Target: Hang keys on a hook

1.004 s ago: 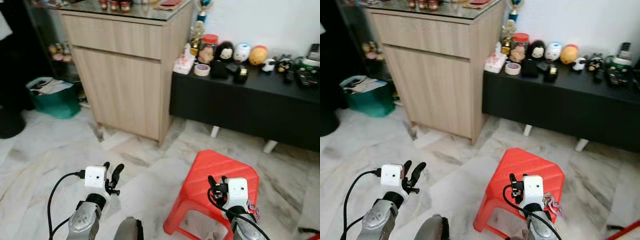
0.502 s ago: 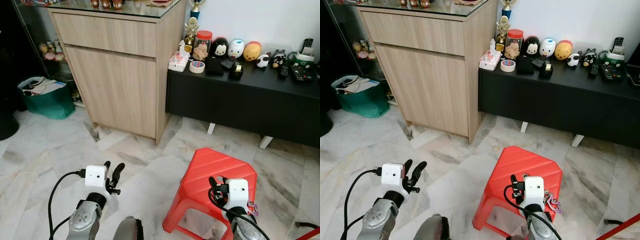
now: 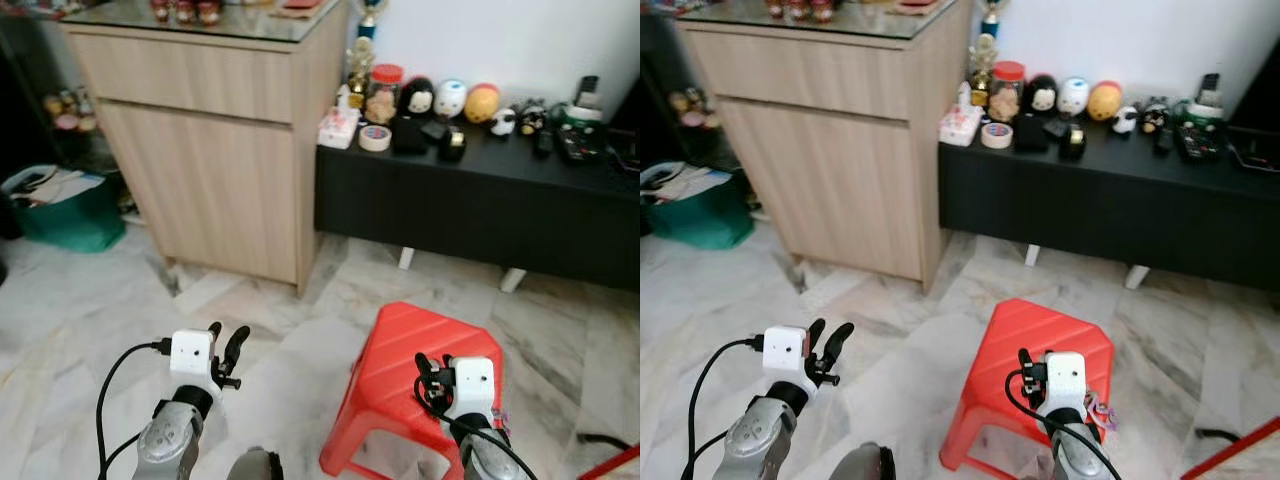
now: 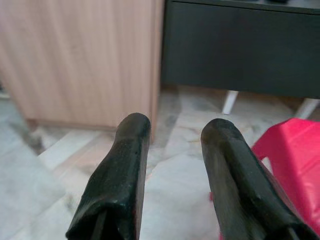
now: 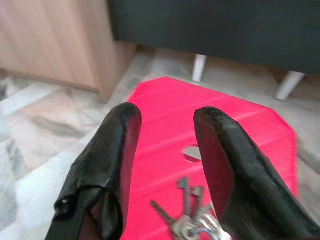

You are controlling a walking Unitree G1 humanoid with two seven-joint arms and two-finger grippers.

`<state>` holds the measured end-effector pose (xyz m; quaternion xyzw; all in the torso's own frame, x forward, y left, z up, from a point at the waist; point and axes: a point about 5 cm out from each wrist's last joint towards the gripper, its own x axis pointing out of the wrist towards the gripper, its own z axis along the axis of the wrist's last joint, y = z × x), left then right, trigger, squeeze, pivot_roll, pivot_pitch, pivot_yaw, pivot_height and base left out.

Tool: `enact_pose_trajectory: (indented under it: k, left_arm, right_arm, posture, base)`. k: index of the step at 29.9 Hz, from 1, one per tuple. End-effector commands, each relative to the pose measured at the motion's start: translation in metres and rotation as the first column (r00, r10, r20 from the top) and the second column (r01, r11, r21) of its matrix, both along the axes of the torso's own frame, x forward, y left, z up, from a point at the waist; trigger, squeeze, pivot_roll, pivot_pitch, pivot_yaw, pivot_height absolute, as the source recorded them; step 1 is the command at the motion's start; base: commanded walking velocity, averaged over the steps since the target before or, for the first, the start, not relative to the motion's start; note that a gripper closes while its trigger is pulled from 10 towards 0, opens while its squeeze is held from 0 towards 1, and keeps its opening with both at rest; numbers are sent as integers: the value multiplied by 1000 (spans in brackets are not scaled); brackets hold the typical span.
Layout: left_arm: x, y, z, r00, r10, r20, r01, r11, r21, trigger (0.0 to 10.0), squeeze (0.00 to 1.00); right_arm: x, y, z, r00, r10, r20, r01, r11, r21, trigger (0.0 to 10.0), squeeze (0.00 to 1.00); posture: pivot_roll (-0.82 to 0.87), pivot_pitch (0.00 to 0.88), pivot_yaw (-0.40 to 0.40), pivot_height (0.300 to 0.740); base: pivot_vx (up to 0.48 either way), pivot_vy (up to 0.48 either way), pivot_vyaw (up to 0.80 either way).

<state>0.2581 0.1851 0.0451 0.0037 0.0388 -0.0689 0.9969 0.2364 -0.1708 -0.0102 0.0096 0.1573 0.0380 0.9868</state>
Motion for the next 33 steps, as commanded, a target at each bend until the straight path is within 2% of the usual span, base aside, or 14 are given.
enact_pose_trajectory:
  k: [1,7,20,25,26,30,33]
  left_arm:
    - [0,-1,-3,1000,-16,-20,16,1000,12,10000,0]
    - [0,-2,-2,1000,-13,-15,13,1000,11,10000,0]
    - [-1,-2,-2,1000,-14,-13,14,1000,10,10000,0]
    - [-1,-3,-3,1000,-24,-16,24,1000,5,10000,0]
    - [-1,-4,-3,999,-32,-20,32,999,3,10000,0]
    - [0,-5,-4,999,-41,-25,41,999,5,10000,0]
    - [0,-6,-3,999,-43,-24,43,999,5,10000,0]
  right_arm:
    - [2,-1,1,1000,-2,5,2,1000,-4,10000,0]
    - [2,0,1,1000,0,4,0,1000,-3,10000,0]
    - [2,-1,1,1000,-9,15,9,1000,-9,10000,0]
    - [3,-7,-2,998,-60,-18,60,998,-26,10000,0]
    - [3,-11,-3,996,-81,-25,80,996,-48,10000,0]
    - [4,-15,-3,993,-118,-29,117,993,-36,10000,0]
    - [5,-16,-1,994,-111,-17,110,993,-42,10000,0]
  posture:
    - [31,40,-17,650]
    - [31,40,-17,650]
    - [31,44,-16,650]
    - [31,44,-16,650]
    - [31,44,-16,641]
    - [31,44,-16,617]
    - [31,48,-15,602]
  base:
    - [292,0,0]
    - [279,0,0]
    - [0,0,0]
    - [0,0,0]
    - [0,0,0]
    - [0,0,0]
    - [0,0,0]
